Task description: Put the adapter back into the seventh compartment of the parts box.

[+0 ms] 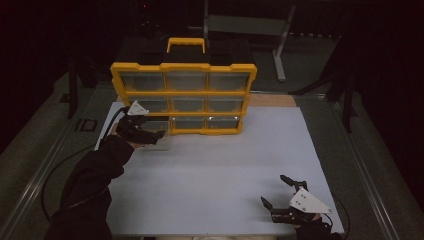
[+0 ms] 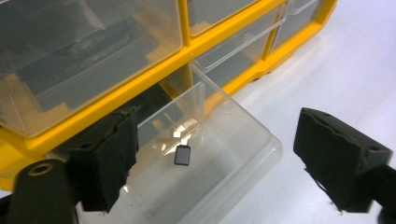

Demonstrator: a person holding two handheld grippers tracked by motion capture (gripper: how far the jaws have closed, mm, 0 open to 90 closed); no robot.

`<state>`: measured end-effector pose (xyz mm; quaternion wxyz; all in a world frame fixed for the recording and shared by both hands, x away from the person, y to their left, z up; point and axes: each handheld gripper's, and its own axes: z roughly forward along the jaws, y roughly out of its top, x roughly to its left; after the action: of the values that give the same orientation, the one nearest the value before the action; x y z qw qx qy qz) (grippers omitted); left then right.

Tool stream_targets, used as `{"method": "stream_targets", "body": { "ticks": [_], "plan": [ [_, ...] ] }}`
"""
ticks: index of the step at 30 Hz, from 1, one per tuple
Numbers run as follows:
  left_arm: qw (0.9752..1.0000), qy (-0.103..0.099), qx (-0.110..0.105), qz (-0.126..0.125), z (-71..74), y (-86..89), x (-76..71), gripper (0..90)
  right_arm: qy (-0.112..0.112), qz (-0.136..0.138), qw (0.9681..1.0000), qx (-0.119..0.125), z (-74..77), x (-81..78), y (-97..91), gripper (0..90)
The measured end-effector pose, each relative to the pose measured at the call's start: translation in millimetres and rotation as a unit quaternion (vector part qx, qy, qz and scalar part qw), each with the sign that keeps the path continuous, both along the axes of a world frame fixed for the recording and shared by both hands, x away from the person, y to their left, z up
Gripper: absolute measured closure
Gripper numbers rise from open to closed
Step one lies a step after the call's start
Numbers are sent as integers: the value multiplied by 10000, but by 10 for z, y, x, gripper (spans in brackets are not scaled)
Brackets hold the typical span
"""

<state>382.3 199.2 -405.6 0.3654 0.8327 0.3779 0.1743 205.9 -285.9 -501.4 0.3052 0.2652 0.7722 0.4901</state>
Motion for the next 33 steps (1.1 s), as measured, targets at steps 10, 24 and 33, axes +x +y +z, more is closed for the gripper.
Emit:
{"method": "stream_targets", "body": {
  "ticks": [10,24,33],
  "plan": [
    [9998,-199,-16,-98,40,-22,-187,0,10,-9,10000,8,1,-2,2,82],
    [9989,-394,-165,-207,67,-58,-398,0,16,-8,10000,21,4,-7,5,82],
    [9984,-407,-254,-289,1,-39,-570,0,14,-15,10000,9,3,-6,6,82]
  ]
}}
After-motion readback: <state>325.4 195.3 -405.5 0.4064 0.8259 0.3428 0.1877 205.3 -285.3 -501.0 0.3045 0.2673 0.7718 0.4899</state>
